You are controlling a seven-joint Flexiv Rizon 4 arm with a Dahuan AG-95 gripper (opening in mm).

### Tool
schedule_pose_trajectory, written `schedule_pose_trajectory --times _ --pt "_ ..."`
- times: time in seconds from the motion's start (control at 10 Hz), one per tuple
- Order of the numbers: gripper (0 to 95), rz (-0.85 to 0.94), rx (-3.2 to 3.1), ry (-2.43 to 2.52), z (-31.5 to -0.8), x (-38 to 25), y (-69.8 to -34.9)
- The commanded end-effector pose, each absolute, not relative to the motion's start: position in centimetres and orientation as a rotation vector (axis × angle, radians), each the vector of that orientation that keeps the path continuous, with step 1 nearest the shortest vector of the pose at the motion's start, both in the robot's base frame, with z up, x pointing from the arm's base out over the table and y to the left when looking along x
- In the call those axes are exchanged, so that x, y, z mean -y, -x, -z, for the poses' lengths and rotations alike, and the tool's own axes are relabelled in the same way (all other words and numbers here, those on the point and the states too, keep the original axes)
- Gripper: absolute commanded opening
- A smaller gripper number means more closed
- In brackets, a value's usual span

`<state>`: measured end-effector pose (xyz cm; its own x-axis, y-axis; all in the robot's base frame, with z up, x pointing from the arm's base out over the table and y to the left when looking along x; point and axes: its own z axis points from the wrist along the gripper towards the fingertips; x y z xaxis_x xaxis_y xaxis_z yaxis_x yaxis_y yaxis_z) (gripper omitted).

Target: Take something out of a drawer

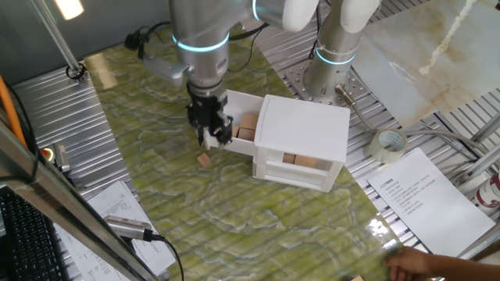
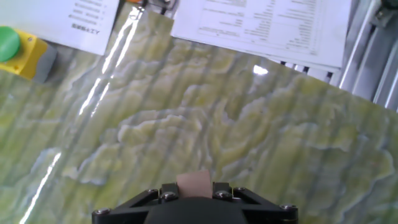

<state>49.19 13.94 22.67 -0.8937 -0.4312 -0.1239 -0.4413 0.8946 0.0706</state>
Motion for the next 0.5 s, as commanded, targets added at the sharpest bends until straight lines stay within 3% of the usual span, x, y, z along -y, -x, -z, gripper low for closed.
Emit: schedule_pose_trajectory --times 0.1,0.2,0.3,0.5 --pt "57.0 -0.154 -2.965 0.746 -24.1 -11.5 -46.9" --pt "57.0 -0.159 -2.975 0.750 -24.5 -10.3 -45.5" --pt "38.0 -0.173 -2.980 0.745 -24.5 -10.0 -45.2" --pt "38.0 -0.166 -3.012 0.639 -24.5 -10.0 -45.2"
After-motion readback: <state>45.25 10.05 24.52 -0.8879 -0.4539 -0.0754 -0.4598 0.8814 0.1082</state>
